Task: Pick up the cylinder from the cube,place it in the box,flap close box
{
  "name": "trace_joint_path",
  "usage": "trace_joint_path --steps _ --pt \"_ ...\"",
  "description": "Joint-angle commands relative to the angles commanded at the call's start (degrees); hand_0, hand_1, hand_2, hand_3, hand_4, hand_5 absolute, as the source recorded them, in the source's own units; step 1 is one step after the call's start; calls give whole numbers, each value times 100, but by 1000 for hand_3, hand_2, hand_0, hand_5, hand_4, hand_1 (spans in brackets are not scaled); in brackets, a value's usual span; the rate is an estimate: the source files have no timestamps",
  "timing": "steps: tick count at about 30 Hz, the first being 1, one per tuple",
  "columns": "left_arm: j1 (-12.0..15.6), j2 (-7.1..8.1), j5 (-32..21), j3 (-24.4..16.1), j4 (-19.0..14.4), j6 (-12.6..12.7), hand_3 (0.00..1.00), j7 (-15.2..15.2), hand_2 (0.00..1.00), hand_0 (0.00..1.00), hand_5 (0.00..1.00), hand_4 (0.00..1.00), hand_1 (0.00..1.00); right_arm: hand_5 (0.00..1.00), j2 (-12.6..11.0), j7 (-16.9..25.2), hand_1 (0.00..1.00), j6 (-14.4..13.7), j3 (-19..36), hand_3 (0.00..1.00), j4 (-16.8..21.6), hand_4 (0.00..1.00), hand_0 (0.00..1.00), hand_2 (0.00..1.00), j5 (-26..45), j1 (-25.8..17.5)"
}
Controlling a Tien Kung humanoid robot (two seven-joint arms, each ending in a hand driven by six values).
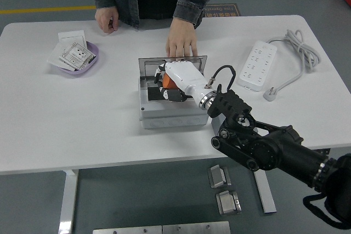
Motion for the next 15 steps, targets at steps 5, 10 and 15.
trace_joint_path --steps 5,10,15 --pt "-17 -6 -4 15 0 -5 646 -17 530 644 325 690 644 142 10 15 360 -20 -65 622 -26 439 277 487 -39 12" --pt "-25 -15 -18 34 0 -8 645 -28 529 643 325 690 644 231 21 13 412 -57 -102 686 -50 804 319 522 -77 12" --pt "-28 -20 -17 33 0 -10 644 -29 530 643 326 689 644 243 19 11 415 -89 -94 708 -66 832 334 523 -133 9"
